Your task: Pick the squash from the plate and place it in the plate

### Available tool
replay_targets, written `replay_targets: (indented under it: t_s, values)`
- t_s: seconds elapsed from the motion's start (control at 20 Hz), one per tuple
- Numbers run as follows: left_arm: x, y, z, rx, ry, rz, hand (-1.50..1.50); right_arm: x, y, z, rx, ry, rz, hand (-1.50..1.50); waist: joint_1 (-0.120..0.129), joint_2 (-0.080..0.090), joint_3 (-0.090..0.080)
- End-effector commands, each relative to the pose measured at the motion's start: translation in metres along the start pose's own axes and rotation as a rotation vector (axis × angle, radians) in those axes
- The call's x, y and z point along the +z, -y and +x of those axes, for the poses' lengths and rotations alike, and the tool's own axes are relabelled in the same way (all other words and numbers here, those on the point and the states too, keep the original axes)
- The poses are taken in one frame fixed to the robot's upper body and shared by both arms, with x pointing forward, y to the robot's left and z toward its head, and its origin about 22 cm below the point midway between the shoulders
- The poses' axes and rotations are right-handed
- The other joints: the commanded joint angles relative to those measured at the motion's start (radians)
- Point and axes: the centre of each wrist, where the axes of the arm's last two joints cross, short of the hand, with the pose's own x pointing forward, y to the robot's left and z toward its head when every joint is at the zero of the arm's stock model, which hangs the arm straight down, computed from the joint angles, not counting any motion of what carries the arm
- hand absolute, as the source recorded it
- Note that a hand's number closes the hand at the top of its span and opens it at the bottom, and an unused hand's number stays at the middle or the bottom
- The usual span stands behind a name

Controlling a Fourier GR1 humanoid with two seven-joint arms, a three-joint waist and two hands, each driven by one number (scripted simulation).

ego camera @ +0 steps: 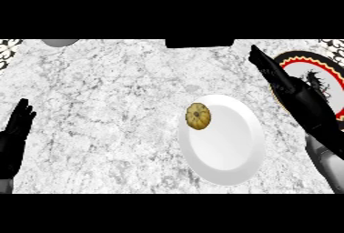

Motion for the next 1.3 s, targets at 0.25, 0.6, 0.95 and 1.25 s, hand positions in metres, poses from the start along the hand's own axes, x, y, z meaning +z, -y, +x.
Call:
replay_targets:
  t_s: [0.25,0.6,0.95,1.25]
  values:
    - [0.008,0.089,-0.004,0.047,-0.148,-0.125,0.0,-0.062,-0.078,-0.001,-0.206,-0.36,0.307,1.5,0.075,-0.001,-0.013]
    - [0.009,0.1,0.003,0.082,-0.212,-0.155,0.0,-0.025,-0.069,-0.037,0.399,-0.309,0.117,1.5,0.052,-0.003,-0.005]
    - [0.007,0.105,0.015,0.081,-0.229,-0.136,0.0,-0.016,-0.058,-0.064,0.093,-0.248,0.335,-1.5,0.052,-0.011,-0.008]
    - [0.007,0.114,0.009,0.061,-0.219,-0.157,0.0,-0.058,-0.033,-0.034,0.549,-0.299,0.496,-1.5,0.059,-0.012,-0.01]
